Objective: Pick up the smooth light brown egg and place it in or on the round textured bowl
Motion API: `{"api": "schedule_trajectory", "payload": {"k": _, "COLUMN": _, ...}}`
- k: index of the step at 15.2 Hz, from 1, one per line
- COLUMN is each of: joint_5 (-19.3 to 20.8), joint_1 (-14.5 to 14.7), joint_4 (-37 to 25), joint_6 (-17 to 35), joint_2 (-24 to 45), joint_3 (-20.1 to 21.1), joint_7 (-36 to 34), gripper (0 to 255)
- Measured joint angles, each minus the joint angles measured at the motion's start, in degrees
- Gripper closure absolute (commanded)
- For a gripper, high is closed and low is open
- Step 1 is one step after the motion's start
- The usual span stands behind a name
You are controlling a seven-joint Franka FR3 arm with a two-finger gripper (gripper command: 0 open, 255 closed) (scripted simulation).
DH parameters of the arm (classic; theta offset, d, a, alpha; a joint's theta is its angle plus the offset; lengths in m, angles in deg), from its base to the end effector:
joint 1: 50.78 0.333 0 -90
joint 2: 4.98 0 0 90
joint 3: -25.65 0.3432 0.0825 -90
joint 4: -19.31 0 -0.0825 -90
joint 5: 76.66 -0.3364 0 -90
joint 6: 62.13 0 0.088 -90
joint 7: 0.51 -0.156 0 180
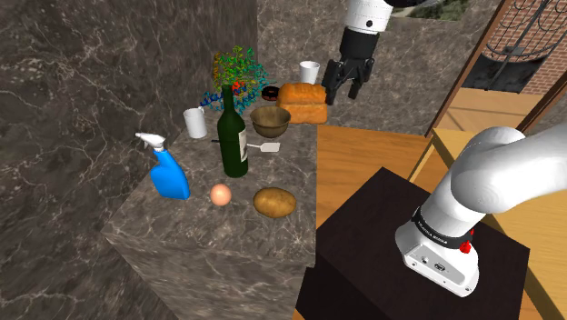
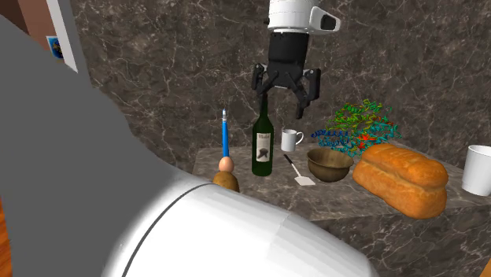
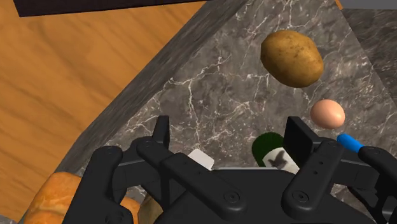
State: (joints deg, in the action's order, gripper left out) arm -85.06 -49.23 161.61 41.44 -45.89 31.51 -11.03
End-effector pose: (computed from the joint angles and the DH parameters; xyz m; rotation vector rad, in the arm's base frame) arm 0.2735 0.0597 0.5073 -3.0561 0.1680 -0.0384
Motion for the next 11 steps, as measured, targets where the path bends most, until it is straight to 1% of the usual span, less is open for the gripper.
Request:
{"api": "schedule_trajectory", "payload": {"k": 4, "joint_5": -2.7, "joint_1": 1.7, "joint_4": 3.6, "joint_6": 8.3, "joint_2": 3.3, "joint_3": 2.6, "joint_7": -1.4, "gripper": 0}}
{"api": "schedule_trajectory", "payload": {"k": 5, "joint_5": -3.3, "joint_1": 2.1, "joint_4": 4.2, "joint_6": 11.0, "joint_2": 5.1, "joint_3": 3.4, "joint_7": -1.7, "gripper": 0}}
{"api": "schedule_trajectory", "payload": {"k": 11, "joint_5": -6.6, "joint_1": 4.4, "joint_4": 4.8, "joint_6": 23.3, "joint_2": 14.3, "joint_3": 7.8, "joint_7": -4.0, "gripper": 0}}
